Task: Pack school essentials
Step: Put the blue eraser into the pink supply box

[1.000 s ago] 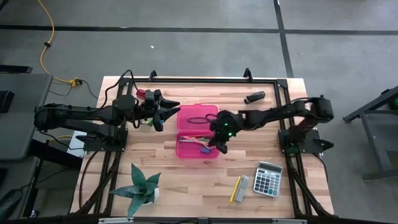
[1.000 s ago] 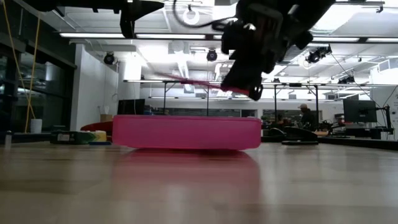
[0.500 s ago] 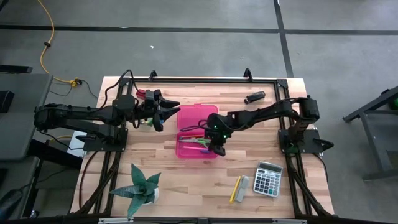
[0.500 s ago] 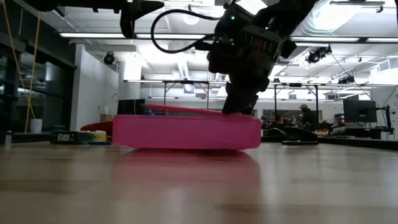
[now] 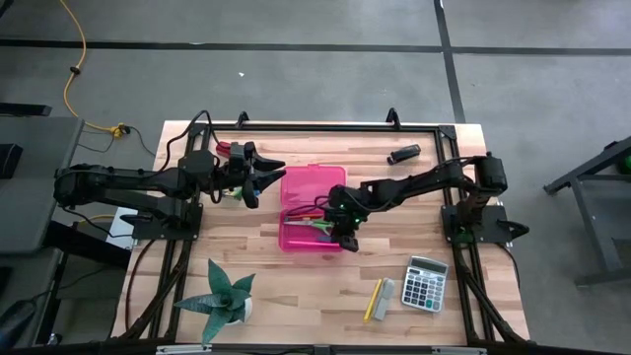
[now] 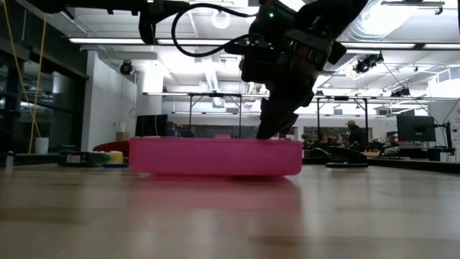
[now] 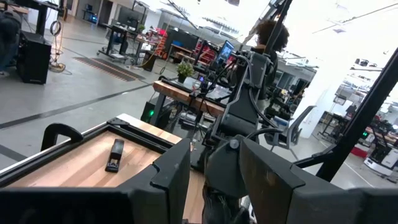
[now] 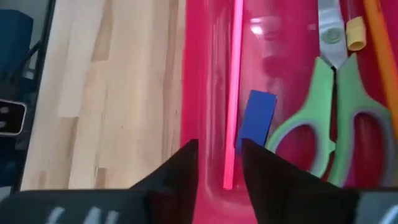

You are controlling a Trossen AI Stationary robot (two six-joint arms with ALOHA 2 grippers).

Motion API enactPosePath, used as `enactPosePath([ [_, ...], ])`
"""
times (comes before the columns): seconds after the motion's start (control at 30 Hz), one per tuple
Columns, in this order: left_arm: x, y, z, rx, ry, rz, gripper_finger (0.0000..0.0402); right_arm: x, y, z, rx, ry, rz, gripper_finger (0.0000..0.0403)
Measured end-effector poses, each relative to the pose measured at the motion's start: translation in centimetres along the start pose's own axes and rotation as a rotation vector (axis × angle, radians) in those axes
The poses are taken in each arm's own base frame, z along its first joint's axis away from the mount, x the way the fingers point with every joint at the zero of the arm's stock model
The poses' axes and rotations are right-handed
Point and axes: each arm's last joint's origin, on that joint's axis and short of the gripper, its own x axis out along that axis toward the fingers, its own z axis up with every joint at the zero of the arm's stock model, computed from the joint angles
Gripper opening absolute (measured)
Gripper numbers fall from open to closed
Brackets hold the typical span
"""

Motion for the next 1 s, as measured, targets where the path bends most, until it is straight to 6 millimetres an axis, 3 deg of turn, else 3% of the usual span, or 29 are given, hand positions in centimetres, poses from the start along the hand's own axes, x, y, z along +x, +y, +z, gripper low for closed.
enactPosePath([
  [0.1,0.0,0.0,0.0,0.000,0.000,0.000,0.0129,-1.4,0.2,0.1,-0.023,-0.001,-0.009,0.0130],
  [0.2,0.0,0.0,0.0,0.000,0.000,0.000,0.0129,-4.1,0.7,0.4,-0.064,-0.034,-0.066,0.0134],
  [0.33,0.0,0.0,0.0,0.000,0.000,0.001,0.0129,-8.5,1.4,-0.2,-0.093,-0.188,-0.165,0.0135],
  [0.43,0.0,0.0,0.0,0.000,0.000,0.001,0.0129,-10.7,1.5,-1.8,-0.033,-0.383,-0.202,0.0135],
  [0.6,0.0,0.0,0.0,0.000,0.000,0.001,0.0129,-12.3,1.5,-5.2,0.087,-0.787,-0.141,0.0135],
  [0.7,0.0,0.0,0.0,0.000,0.000,0.001,0.0129,-13.2,1.6,-6.2,0.065,-0.998,-0.123,0.0135],
  [0.83,0.0,0.0,0.0,0.000,0.002,0.001,0.0129,-14.5,2.1,-6.1,-0.075,-1.166,-0.146,0.0135],
  [1.0,0.0,-0.1,-0.1,0.000,0.018,-0.028,0.0129,-15.7,2.8,-4.9,-0.169,-1.221,-0.185,0.0135],
])
